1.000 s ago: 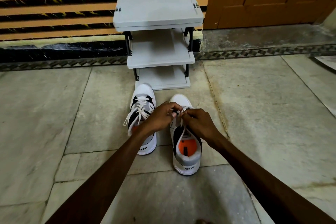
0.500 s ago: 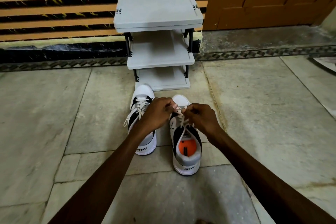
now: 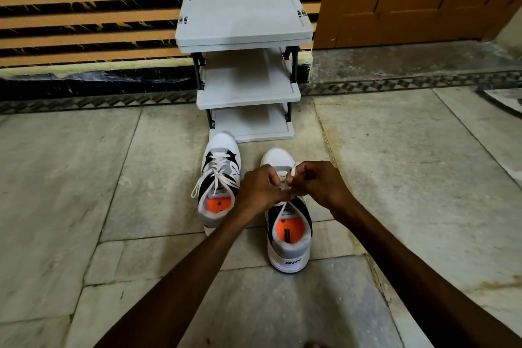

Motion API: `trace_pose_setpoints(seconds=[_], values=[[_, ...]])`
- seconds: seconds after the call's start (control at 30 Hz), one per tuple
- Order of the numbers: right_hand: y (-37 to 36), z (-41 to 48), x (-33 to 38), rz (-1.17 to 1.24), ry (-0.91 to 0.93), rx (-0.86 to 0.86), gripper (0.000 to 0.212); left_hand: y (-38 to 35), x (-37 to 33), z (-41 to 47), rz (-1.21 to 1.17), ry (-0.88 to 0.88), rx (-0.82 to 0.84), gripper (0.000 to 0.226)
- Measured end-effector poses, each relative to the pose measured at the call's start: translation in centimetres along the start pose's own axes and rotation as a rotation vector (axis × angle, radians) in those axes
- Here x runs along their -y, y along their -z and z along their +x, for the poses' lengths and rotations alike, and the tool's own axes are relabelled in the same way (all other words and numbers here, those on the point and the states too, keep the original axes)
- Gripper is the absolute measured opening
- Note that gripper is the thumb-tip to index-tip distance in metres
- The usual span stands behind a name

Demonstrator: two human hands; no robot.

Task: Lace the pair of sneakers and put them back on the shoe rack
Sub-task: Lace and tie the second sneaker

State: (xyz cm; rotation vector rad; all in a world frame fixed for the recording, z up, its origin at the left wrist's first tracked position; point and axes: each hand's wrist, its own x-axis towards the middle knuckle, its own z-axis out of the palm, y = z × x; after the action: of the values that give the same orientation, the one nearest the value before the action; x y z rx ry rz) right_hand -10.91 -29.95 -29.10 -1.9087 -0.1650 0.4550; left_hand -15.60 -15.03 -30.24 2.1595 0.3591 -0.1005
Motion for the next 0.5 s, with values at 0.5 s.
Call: trace_pose_setpoints(seconds=[0.5], values=[[0.0, 0.0, -0.5, 0.026, -0.013, -0.013, 0.013, 0.5, 0.8, 0.4, -0.185, 0.106, 0.107, 0.024]])
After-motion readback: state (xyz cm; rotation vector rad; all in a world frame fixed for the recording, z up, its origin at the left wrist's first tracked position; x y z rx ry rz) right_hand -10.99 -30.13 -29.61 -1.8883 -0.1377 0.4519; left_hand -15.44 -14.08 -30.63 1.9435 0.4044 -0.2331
